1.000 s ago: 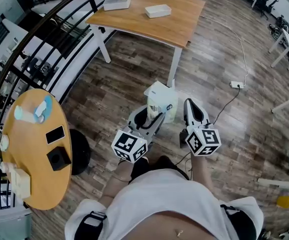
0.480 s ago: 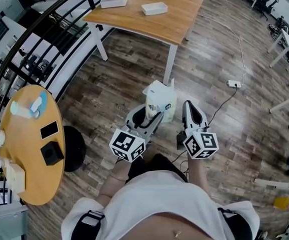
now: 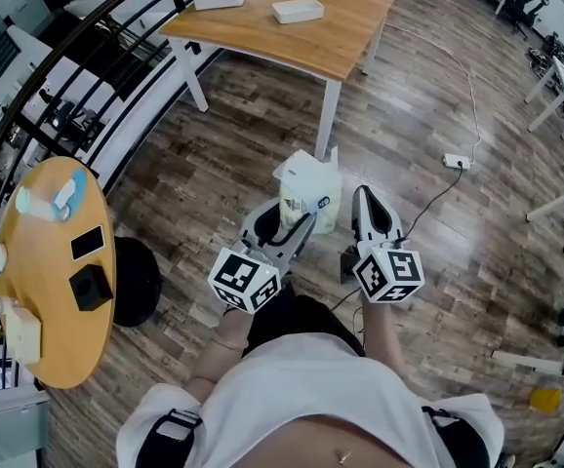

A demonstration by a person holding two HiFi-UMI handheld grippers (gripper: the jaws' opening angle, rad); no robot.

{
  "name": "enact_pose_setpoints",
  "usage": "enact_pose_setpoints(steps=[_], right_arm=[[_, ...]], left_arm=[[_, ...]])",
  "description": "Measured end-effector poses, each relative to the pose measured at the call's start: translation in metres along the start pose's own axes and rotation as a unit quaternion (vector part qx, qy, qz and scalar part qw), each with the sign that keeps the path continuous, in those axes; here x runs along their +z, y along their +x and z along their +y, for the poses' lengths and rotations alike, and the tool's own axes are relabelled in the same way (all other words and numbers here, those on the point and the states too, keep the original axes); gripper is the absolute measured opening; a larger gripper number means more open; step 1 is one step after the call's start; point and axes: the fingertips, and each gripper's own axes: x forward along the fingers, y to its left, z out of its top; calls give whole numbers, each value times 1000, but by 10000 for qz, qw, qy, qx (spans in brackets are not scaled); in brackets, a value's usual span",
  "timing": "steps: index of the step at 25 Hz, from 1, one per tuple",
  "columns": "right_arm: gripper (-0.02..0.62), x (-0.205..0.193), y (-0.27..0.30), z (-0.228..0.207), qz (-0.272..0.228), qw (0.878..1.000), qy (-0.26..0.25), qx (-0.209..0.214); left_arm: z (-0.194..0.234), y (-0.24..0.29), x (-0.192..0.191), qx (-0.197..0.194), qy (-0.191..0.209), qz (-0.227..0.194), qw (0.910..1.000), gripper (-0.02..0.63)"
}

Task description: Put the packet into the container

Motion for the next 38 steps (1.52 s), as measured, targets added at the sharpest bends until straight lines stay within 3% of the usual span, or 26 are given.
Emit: enact_pose_setpoints(steps=[16,38], right_arm=[[12,10,43,-27,51,10000,-59,62],[12,34,196,-72,120,9995,-170,249]], left_arm=[[31,48,3,-10,-30,62,10000,195],[145,165,31,66,-35,47,10000,195]])
